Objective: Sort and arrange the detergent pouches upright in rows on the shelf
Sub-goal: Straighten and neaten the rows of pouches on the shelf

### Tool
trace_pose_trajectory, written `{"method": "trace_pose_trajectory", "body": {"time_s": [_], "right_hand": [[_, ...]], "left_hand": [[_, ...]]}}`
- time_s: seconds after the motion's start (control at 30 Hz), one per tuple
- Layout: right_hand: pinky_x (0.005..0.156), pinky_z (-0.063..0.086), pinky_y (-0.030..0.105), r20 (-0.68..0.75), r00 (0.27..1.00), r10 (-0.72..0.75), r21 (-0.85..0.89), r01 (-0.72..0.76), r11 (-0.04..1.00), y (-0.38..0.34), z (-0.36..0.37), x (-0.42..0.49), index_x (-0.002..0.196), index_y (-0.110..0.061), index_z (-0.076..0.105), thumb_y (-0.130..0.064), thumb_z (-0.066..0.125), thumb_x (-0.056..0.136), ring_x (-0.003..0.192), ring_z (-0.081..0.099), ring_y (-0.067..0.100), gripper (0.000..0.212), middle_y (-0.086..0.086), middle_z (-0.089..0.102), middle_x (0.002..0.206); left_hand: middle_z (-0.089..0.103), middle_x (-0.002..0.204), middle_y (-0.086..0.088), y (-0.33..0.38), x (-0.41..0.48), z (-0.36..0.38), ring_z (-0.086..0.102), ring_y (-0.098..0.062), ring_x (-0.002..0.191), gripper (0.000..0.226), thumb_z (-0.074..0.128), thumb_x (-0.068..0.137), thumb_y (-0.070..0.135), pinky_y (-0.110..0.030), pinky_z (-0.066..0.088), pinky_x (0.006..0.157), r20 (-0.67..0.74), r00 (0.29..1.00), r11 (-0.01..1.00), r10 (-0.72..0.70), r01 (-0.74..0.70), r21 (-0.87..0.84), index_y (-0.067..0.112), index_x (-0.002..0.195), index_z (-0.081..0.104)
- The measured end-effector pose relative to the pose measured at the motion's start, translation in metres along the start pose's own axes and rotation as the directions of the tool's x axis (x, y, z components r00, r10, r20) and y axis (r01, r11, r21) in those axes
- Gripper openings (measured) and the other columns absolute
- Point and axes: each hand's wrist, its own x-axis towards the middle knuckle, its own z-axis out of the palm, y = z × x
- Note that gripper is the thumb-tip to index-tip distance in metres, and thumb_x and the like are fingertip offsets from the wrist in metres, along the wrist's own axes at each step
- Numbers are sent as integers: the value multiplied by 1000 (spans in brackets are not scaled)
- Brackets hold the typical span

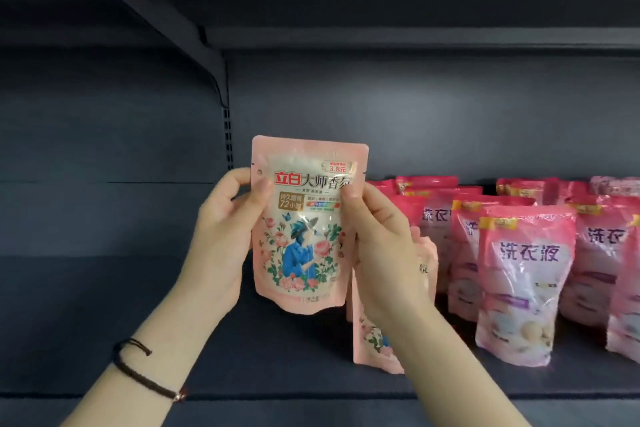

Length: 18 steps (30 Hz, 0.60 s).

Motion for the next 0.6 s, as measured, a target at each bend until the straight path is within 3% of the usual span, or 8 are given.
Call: {"method": "trace_pose_trajectory", "body": {"time_s": [0.1,0.13,0.23,0.33,0.4,0.5,0.6], "right_hand": [[85,55,57,-95,995,23,-103,-32,994,43,13,-9,100,-9,62,-31,47,101,100,66,39,27,18,70,104],[85,54,57,-130,991,35,-154,-55,987,57,15,-11,94,-11,61,-33,47,100,97,65,41,26,18,69,99],[72,51,41,-201,974,102,-185,-140,973,95,19,-12,79,-13,53,-30,46,101,77,61,26,28,7,62,79],[67,52,25,-263,950,170,-203,-227,953,123,19,1,83,-11,54,-24,43,102,73,63,10,26,1,64,78],[66,53,22,-328,927,185,-227,-267,937,138,19,18,88,-11,56,-24,41,103,73,65,6,25,1,66,80],[75,53,29,-444,867,227,-187,-338,922,156,19,48,90,-18,57,-29,38,103,87,66,11,25,1,68,92],[91,47,29,-514,843,160,-232,-316,920,170,16,72,98,-33,55,-33,34,104,113,57,15,21,-11,60,106]], "left_hand": [[74,99,-2,-31,-3,-28,71,-16,91,24,58,87,41,-30,53,73,14,997,996,-79,78,35,20,99,62],[73,98,-3,-43,-5,-37,70,-16,91,24,58,85,42,-32,52,75,16,994,993,-112,111,39,21,97,61],[73,99,-4,-84,-9,-55,70,-18,91,17,55,89,38,-30,51,73,9,978,978,-206,206,-9,23,96,59],[73,97,-4,-119,-3,-59,70,-21,90,12,48,98,28,-36,54,73,-75,960,962,-271,268,-47,26,96,60],[72,97,-3,-135,10,-55,71,-20,88,14,45,100,28,-38,54,71,-116,954,961,-277,272,-57,29,94,58],[72,95,4,-153,31,-45,71,-12,83,16,41,102,30,-28,55,62,-129,956,965,-264,262,-31,35,94,54],[70,97,8,-172,51,-35,71,-7,81,13,36,103,33,-24,55,60,-109,960,964,-257,262,36,39,102,48]]}}
